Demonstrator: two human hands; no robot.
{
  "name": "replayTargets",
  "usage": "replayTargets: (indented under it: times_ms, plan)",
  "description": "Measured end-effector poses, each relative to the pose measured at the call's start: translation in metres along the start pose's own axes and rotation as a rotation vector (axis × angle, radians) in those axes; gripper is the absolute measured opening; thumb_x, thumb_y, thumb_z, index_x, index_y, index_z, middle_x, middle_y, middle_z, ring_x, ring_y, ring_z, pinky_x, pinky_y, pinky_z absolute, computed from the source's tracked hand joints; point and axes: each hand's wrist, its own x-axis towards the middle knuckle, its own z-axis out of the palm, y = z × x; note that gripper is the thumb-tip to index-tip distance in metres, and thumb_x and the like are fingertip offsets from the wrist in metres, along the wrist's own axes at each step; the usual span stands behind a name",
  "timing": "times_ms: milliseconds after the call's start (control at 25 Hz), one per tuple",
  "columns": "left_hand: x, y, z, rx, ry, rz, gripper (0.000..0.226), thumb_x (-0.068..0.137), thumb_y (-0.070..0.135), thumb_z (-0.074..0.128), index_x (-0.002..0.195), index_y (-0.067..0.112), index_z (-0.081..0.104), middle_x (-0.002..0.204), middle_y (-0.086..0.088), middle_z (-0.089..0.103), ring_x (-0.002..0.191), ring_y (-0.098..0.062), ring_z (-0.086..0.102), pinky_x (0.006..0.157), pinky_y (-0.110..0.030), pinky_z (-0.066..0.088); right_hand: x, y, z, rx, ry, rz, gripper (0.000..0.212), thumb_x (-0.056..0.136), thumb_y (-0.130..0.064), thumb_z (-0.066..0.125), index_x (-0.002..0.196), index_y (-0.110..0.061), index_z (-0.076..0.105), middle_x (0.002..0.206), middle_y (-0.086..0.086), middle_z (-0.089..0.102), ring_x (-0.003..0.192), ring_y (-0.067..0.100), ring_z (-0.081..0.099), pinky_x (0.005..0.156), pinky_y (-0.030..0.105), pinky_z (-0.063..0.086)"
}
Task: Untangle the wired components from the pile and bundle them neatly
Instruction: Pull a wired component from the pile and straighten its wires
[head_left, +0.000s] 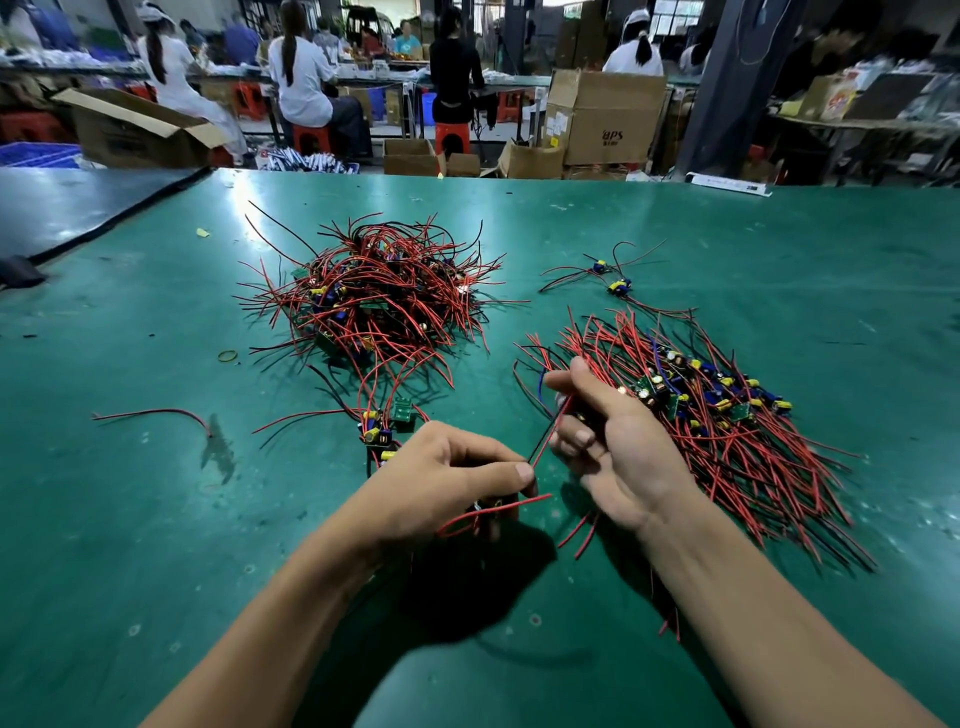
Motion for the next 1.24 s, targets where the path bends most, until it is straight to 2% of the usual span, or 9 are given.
replayTargets:
  times_ms: [120, 320, 440, 600, 680, 800, 960, 1120, 1240]
  plan:
    - [0.001, -0.001, -0.002, -0.035, 0.013, 0.01, 0.012, 0.088, 0.019, 0.07, 0.08, 0.013, 0.077, 0.067, -0.006, 0.068, 0.055, -0.018, 0.059, 0.056, -0.021, 0.046, -0.002, -0.01, -0.002, 0.393, -0.158, 0.237, 0.03, 0.089, -0.014, 0.051, 0.06, -0.009, 0.055, 0.062, 0.003, 0.046, 0.034, 0.008, 0.032, 0.038, 0.018, 0.03]
    - [0.003, -0.004, -0.002, -0.092, 0.068, 0.031, 0.014, 0.088, 0.018, 0.067, 0.08, 0.012, 0.076, 0.069, -0.01, 0.071, 0.058, -0.017, 0.061, 0.058, -0.024, 0.047, 0.001, -0.004, -0.001, 0.335, -0.147, 0.223, 0.038, 0.098, -0.028, 0.051, 0.074, -0.003, 0.068, 0.07, 0.003, 0.046, 0.036, 0.005, 0.039, 0.038, 0.017, 0.039]
    - [0.008, -0.003, -0.001, -0.215, 0.276, 0.032, 0.016, 0.089, 0.015, 0.065, 0.077, 0.011, 0.075, 0.072, -0.012, 0.072, 0.057, -0.019, 0.064, 0.052, -0.022, 0.044, 0.001, 0.01, 0.0, -0.04, -0.071, 0.105, 0.046, 0.098, -0.045, 0.05, 0.101, -0.003, 0.071, 0.075, 0.005, 0.059, 0.043, 0.008, 0.046, 0.042, 0.019, 0.042]
    - [0.011, 0.0, -0.008, -0.479, 0.621, 0.02, 0.012, 0.088, 0.022, 0.066, 0.083, 0.013, 0.072, 0.085, -0.009, 0.075, 0.067, -0.015, 0.065, 0.058, -0.023, 0.044, -0.014, 0.032, -0.002, -0.728, -0.265, -0.205, 0.011, 0.09, -0.026, 0.074, 0.101, -0.022, 0.074, 0.073, 0.0, 0.065, 0.048, 0.011, 0.051, 0.048, 0.023, 0.043]
    - [0.01, 0.001, -0.008, -0.547, 0.668, 0.028, 0.013, 0.089, 0.026, 0.066, 0.087, 0.014, 0.07, 0.091, -0.007, 0.076, 0.075, -0.016, 0.063, 0.064, -0.029, 0.044, -0.019, 0.045, 0.004, -0.999, -0.252, -0.39, 0.023, 0.078, -0.034, 0.084, 0.095, -0.026, 0.071, 0.074, -0.005, 0.067, 0.05, 0.0, 0.049, 0.055, 0.016, 0.04]
    - [0.011, 0.003, 0.003, -0.558, 0.639, 0.021, 0.017, 0.09, 0.028, 0.066, 0.091, 0.011, 0.068, 0.091, -0.008, 0.076, 0.071, -0.014, 0.065, 0.053, -0.023, 0.048, -0.021, 0.054, 0.014, -1.131, -0.122, -0.612, 0.027, 0.077, -0.039, 0.083, 0.09, -0.023, 0.065, 0.074, -0.011, 0.064, 0.061, 0.002, 0.053, 0.059, 0.016, 0.04]
    - [0.014, 0.001, 0.013, -0.601, 0.575, -0.037, 0.018, 0.084, 0.032, 0.069, 0.084, 0.014, 0.066, 0.085, -0.007, 0.075, 0.068, -0.015, 0.07, 0.066, -0.033, 0.054, -0.022, 0.05, 0.014, -0.931, -0.047, -0.708, 0.03, 0.091, -0.048, 0.067, 0.078, -0.021, 0.065, 0.066, -0.011, 0.065, 0.054, 0.002, 0.055, 0.054, 0.015, 0.04]
    - [0.012, 0.0, 0.01, -0.594, 0.473, 0.026, 0.022, 0.068, 0.037, 0.074, 0.084, 0.022, 0.071, 0.089, 0.001, 0.075, 0.078, -0.012, 0.071, 0.065, -0.026, 0.047, -0.023, 0.03, 0.022, -0.321, -0.095, -0.194, 0.033, 0.097, -0.039, 0.06, 0.069, -0.023, 0.065, 0.061, 0.002, 0.055, 0.039, 0.012, 0.041, 0.041, 0.02, 0.032]
    - [0.009, -0.002, 0.006, -0.599, 0.354, 0.124, 0.03, 0.06, 0.021, 0.086, 0.088, 0.026, 0.077, 0.101, -0.003, 0.075, 0.09, -0.013, 0.07, 0.064, -0.021, 0.052, -0.02, 0.019, 0.022, -0.07, -0.129, 0.001, 0.024, 0.09, -0.035, 0.063, 0.078, -0.015, 0.069, 0.063, -0.001, 0.049, 0.038, 0.008, 0.032, 0.039, 0.017, 0.029]
